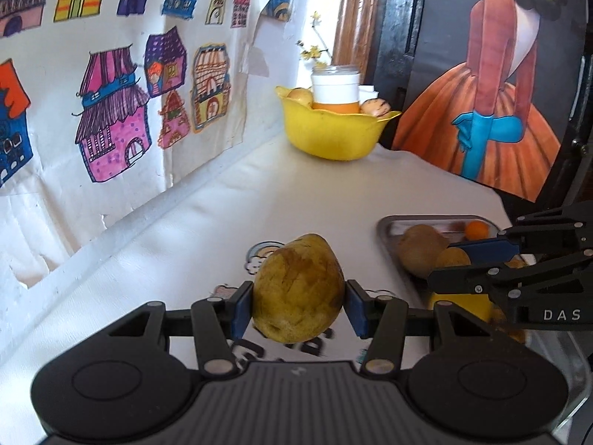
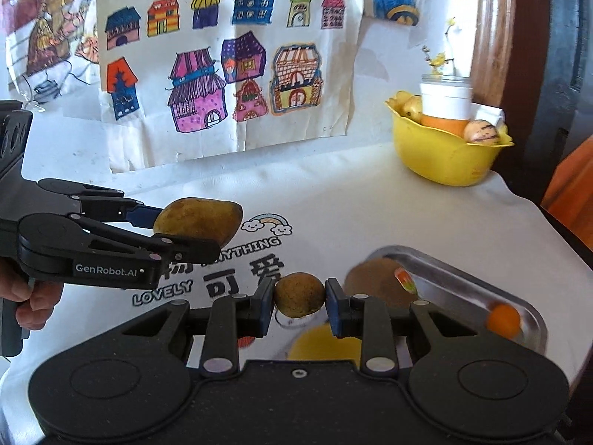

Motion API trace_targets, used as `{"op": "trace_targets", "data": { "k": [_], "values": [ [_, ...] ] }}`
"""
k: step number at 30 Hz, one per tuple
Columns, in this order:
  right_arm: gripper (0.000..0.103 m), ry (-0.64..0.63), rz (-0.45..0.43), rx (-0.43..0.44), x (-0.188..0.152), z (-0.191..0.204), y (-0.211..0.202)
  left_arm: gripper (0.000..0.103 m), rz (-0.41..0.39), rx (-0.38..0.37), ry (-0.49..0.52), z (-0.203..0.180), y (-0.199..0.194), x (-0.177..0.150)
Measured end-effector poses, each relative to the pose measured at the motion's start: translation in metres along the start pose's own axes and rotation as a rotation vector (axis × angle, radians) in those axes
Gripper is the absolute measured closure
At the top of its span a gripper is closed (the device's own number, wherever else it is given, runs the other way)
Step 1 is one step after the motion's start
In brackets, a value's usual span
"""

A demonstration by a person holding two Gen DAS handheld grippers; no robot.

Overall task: Organize fruits
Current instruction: 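Carry the small brown fruit and yellow pear over the metal tray with both tools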

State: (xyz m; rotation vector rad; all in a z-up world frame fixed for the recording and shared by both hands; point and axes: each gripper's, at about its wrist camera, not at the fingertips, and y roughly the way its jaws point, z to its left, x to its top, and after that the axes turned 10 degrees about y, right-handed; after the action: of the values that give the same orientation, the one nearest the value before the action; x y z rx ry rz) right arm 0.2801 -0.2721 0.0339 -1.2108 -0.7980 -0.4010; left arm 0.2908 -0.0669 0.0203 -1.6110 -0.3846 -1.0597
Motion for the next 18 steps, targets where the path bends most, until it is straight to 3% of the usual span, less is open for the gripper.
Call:
{"op": "trace_targets", "data": {
  "k": [18],
  "values": [
    [0.072, 0.072, -0.071, -0.068, -0.056, -0.039, -0.081, 0.047, -0.056, -0.084, 0.041, -0.073, -0.039, 0.008]
  ]
}}
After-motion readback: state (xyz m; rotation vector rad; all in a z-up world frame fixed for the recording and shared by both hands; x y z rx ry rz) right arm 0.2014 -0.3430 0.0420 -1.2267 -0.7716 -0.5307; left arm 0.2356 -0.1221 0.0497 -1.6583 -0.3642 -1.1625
